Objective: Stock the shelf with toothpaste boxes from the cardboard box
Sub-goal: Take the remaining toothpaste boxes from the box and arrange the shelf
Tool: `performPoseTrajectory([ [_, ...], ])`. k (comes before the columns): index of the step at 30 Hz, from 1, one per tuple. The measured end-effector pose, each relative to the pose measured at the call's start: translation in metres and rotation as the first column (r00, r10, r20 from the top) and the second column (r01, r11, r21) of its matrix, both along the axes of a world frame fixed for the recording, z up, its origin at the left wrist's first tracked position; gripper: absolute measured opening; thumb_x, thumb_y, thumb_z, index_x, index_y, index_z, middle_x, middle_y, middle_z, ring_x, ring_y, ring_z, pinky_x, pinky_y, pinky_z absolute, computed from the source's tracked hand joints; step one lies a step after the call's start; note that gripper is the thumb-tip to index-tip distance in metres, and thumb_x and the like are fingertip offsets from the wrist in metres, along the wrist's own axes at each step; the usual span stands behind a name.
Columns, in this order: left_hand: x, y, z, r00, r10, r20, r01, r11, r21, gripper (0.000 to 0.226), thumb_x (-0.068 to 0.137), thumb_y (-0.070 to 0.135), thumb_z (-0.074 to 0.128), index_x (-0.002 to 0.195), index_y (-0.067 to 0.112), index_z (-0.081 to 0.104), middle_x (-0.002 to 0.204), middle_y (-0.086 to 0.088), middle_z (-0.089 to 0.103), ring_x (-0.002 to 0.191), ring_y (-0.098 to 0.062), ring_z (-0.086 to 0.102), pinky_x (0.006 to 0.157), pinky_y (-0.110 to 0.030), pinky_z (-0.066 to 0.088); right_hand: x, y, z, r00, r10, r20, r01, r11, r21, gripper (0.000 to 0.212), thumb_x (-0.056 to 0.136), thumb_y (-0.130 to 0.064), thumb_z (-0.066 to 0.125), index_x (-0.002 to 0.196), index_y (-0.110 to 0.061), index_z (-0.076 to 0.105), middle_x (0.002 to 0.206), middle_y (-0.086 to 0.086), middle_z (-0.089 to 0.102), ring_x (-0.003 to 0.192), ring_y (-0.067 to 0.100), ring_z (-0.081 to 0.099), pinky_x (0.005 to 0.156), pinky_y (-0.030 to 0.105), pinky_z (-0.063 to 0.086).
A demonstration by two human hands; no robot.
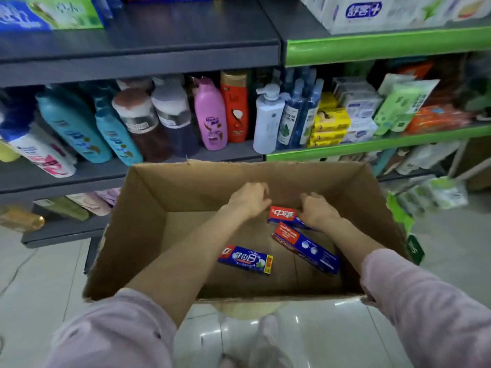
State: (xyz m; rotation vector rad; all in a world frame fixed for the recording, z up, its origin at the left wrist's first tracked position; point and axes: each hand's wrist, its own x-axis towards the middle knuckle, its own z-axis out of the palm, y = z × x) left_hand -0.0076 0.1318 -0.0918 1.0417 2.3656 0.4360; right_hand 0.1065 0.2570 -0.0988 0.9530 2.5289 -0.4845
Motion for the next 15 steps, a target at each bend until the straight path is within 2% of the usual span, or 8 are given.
performPoseTrajectory([
  [4,0.006,0.027,-0.044,0.967,-0.253,-0.021,0.245,0.950,-0.195,0.044,0.092,0.025,0.055,0.133,0.013,0.047,0.135,-0.012,0.050,0.125,-0.029,0.047,0.103,-0.044,0.041,0.009,0.025,-0.037,0.992,0.066,0.110,-0.058,0.996,-0.073,0.065,0.088,-0.031,0.062,0.142,-0.011,0.031,0.145,0.014,0.032,0.135,0.031,0.030,0.110,0.044,0.032],
  [7,0.012,0.045,-0.074,0.914,-0.406,-0.009,0.386,0.874,-0.297,0.067,0.093,0.028,0.056,0.149,0.017,0.022,0.158,-0.006,0.020,0.144,-0.024,0.021,0.116,-0.042,0.024,0.013,0.040,-0.063,0.978,0.141,0.151,-0.122,0.984,-0.130,0.068,0.090,-0.032,0.058,0.146,-0.011,0.026,0.150,0.013,0.027,0.139,0.029,0.026,0.113,0.042,0.026],
  [9,0.016,0.049,-0.089,0.893,-0.450,0.030,0.433,0.837,-0.334,0.075,0.094,0.030,0.056,0.152,0.018,0.011,0.160,-0.003,0.009,0.147,-0.020,0.012,0.117,-0.039,0.017,0.016,0.043,-0.077,0.978,0.131,0.165,-0.098,0.977,-0.190,0.073,0.091,-0.028,0.057,0.150,-0.012,0.016,0.154,0.012,0.019,0.142,0.029,0.022,0.114,0.041,0.025],
  [11,0.019,0.048,-0.103,0.890,-0.453,0.053,0.440,0.821,-0.363,0.071,0.095,0.030,0.053,0.152,0.018,0.011,0.160,-0.005,0.013,0.146,-0.022,0.016,0.117,-0.036,0.015,0.019,0.044,-0.088,0.977,0.125,0.175,-0.096,0.982,-0.165,0.078,0.091,-0.028,0.057,0.152,-0.013,0.009,0.155,0.011,0.010,0.142,0.030,0.018,0.113,0.043,0.028],
  [12,0.019,0.045,-0.108,0.881,-0.473,0.013,0.442,0.814,-0.376,0.066,0.097,0.029,0.050,0.152,0.018,0.014,0.159,-0.005,0.016,0.145,-0.022,0.019,0.117,-0.035,0.017,0.018,0.045,-0.093,0.975,0.138,0.172,-0.122,0.988,-0.098,0.078,0.091,-0.029,0.057,0.151,-0.012,0.011,0.153,0.013,0.012,0.141,0.031,0.019,0.111,0.043,0.030],
  [14,0.023,0.039,-0.112,0.827,-0.532,-0.181,0.453,0.822,-0.345,0.054,0.097,0.028,0.046,0.147,0.016,0.028,0.153,-0.005,0.030,0.139,-0.021,0.031,0.111,-0.035,0.025,0.017,0.046,-0.099,0.969,0.162,0.184,-0.169,0.985,0.023,0.071,0.091,-0.031,0.058,0.146,-0.007,0.022,0.148,0.018,0.021,0.136,0.032,0.024,0.109,0.042,0.031],
  [15,0.027,0.037,-0.114,0.786,-0.555,-0.271,0.481,0.825,-0.297,0.049,0.095,0.028,0.046,0.142,0.016,0.036,0.147,-0.005,0.039,0.134,-0.021,0.036,0.108,-0.034,0.028,0.016,0.045,-0.102,0.966,0.160,0.204,-0.169,0.985,0.027,0.066,0.091,-0.031,0.057,0.144,-0.005,0.026,0.147,0.019,0.025,0.135,0.032,0.028,0.109,0.042,0.032],
])
